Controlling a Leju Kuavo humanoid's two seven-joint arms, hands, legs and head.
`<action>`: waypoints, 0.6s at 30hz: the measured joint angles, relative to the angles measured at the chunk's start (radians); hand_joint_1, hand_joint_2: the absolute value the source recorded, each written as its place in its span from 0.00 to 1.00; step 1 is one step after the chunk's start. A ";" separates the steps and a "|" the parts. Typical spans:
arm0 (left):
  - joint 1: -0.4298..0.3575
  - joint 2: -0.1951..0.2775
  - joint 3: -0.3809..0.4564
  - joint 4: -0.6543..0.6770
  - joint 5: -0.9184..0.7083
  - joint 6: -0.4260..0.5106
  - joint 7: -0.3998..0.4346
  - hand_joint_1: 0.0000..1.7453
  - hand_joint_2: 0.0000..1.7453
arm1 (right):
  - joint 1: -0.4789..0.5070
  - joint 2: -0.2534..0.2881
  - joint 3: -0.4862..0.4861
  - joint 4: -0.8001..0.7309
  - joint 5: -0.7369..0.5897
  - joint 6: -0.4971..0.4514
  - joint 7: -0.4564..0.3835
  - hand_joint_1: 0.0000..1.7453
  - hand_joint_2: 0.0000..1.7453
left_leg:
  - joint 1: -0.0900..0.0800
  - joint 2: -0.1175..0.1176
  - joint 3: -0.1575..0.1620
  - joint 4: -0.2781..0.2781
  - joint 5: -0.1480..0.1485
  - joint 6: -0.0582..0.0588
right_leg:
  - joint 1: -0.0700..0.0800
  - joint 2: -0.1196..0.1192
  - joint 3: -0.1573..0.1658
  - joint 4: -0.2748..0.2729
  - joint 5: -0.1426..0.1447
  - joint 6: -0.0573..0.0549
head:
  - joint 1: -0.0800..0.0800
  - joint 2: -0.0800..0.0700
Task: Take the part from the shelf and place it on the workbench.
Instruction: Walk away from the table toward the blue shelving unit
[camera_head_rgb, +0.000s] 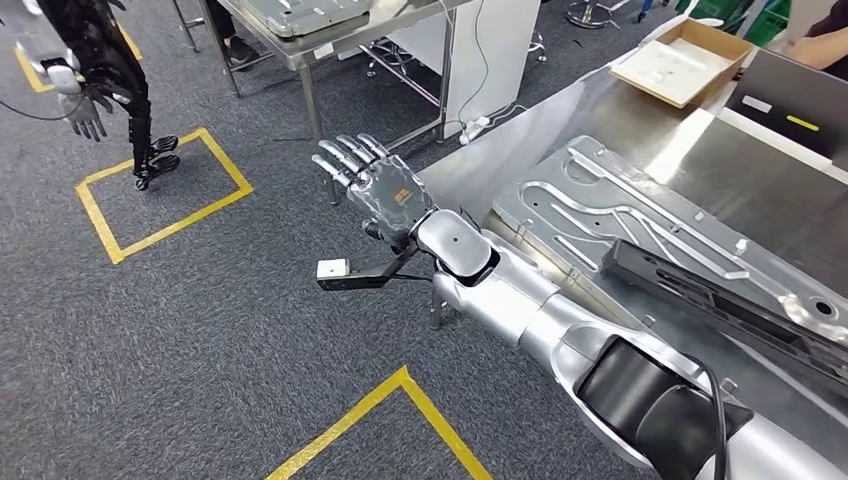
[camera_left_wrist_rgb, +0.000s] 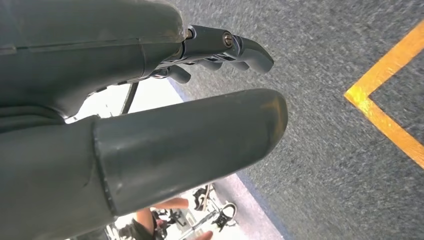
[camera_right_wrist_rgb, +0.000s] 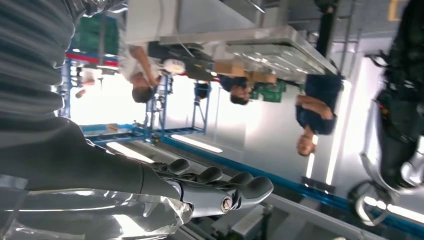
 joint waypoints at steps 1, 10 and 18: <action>-0.001 -0.001 0.000 -0.001 -0.003 0.001 0.000 0.00 0.00 | -0.002 0.000 0.000 0.000 0.000 0.001 0.000 0.00 1.00 | 0.003 -0.011 -0.004 -0.001 0.002 -0.005 | 0.001 0.014 0.010 -0.024 0.004 -0.002 | 0.000 0.000; -0.002 0.000 0.000 -0.002 -0.008 0.004 -0.004 0.00 0.00 | -0.005 0.003 0.005 0.000 -0.006 0.003 0.000 0.00 1.00 | 0.008 0.104 -0.139 0.262 -0.117 -0.045 | 0.000 -0.113 0.044 -0.063 0.010 -0.021 | -0.002 0.000; 0.002 0.000 0.000 -0.002 -0.001 0.005 -0.005 0.00 0.00 | -0.010 0.003 0.012 0.000 -0.010 0.003 0.000 0.00 1.00 | 0.003 0.146 0.001 0.005 -0.011 -0.025 | 0.008 -0.203 0.050 -0.040 -0.020 0.013 | 0.001 0.000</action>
